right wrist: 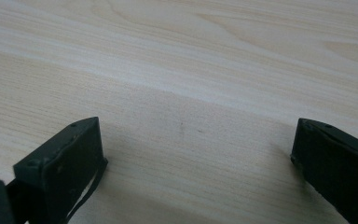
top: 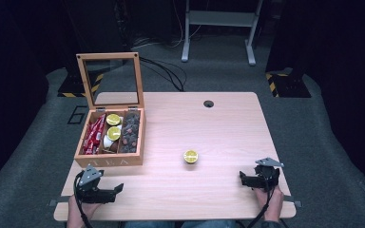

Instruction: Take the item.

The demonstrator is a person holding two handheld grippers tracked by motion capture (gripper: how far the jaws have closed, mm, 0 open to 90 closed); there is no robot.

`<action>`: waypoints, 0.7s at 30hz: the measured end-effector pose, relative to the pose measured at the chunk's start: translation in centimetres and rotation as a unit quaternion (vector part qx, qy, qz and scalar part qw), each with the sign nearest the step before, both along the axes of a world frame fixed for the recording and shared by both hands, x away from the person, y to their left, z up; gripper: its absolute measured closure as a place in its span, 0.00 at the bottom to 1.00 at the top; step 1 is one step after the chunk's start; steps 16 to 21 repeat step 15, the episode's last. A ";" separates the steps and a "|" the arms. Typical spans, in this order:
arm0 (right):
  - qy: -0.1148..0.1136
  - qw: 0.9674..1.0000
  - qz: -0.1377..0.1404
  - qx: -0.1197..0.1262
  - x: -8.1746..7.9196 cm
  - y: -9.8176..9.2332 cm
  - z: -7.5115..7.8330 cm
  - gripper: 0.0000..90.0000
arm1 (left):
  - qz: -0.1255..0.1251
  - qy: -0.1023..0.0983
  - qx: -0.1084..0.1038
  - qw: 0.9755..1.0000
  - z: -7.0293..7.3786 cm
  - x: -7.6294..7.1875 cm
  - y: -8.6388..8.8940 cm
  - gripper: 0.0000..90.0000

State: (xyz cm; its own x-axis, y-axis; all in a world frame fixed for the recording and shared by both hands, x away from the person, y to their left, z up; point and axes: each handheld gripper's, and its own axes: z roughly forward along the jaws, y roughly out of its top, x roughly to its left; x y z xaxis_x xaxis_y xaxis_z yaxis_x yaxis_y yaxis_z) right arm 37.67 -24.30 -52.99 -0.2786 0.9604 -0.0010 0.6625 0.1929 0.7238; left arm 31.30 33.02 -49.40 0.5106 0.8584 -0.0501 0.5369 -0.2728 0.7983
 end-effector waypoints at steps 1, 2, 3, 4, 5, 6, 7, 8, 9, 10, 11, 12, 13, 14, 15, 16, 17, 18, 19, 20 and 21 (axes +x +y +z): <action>0.000 1.000 0.000 0.000 0.0 0.0 0.0 0.02 | 0.006 0.004 0.001 1.000 -0.3 -0.1 0.2 0.03; 0.000 1.000 0.000 0.000 0.0 0.0 0.0 0.02 | 0.006 0.004 0.001 1.000 -0.3 -0.1 0.2 0.03; 0.000 1.000 0.000 0.000 0.0 0.0 0.0 0.02 | 0.011 0.010 0.008 1.000 -0.7 -0.2 0.6 0.03; 0.000 1.000 0.000 0.000 0.0 0.0 0.0 0.02 | 0.012 0.013 0.008 1.000 -0.9 -0.2 0.8 0.02; 0.000 1.000 0.000 0.000 0.0 0.0 0.0 0.02 | 0.015 0.021 0.014 1.000 -1.4 -0.2 1.1 0.02; 0.000 1.000 0.000 0.000 0.0 0.0 0.0 0.02 | 0.021 0.021 0.015 0.999 -1.8 -0.2 1.2 0.02; 0.000 1.000 0.000 0.000 0.0 0.0 0.0 0.02 | 0.021 0.027 0.018 0.999 -1.9 -0.1 1.3 0.01; 0.000 1.000 0.000 0.000 0.0 0.0 0.0 0.01 | 0.022 0.034 0.021 0.999 -2.2 0.0 1.5 0.01; 0.000 1.000 -0.001 0.000 0.0 0.0 0.0 0.01 | 0.025 0.035 0.024 0.999 -2.5 0.0 1.6 0.01; 0.000 1.000 0.000 0.000 0.0 0.0 0.0 0.01 | 0.028 0.035 0.027 0.999 -2.7 0.1 1.6 0.01; 0.000 1.000 0.000 0.000 0.0 0.0 0.0 0.01 | 0.026 0.039 0.033 0.998 -2.8 0.2 1.7 0.01; 0.000 1.000 -0.002 0.003 0.0 0.0 0.0 0.01 | 0.027 0.041 0.036 0.998 -3.0 0.3 1.7 0.01; 0.000 1.000 -0.002 0.003 0.0 0.1 0.0 0.01 | 0.027 0.044 0.040 0.998 -3.1 0.3 1.7 0.00; 0.000 1.000 -0.003 0.003 0.0 0.1 0.0 0.01 | 0.027 0.046 0.041 0.998 -3.2 0.4 1.7 0.00; 0.001 1.000 -0.003 0.004 0.0 0.1 0.0 0.01 | 0.027 0.046 0.041 0.998 -3.2 0.4 1.7 0.00; 0.001 1.000 -0.003 0.004 0.0 0.1 0.0 0.01 | 0.027 0.046 0.041 0.998 -3.2 0.4 1.7 0.00; 0.001 1.000 -0.003 0.004 0.0 0.1 0.0 0.01 | 0.027 0.046 0.041 0.998 -3.2 0.4 1.7 0.00; 0.001 1.000 -0.003 0.004 0.0 0.1 0.0 0.01 | 0.027 0.046 0.041 0.998 -3.2 0.4 1.7 0.00; 0.001 1.000 -0.003 0.004 0.0 0.1 0.0 0.01 | 0.027 0.046 0.041 0.998 -3.2 0.4 1.7 0.00; 0.001 1.000 -0.003 0.004 0.0 0.1 0.0 0.01 | 0.027 0.046 0.041 0.998 -3.2 0.4 1.7 0.00; 0.001 1.000 -0.003 0.004 0.0 0.1 0.0 0.01 | 0.027 0.046 0.041 0.998 -3.2 0.4 1.7 0.00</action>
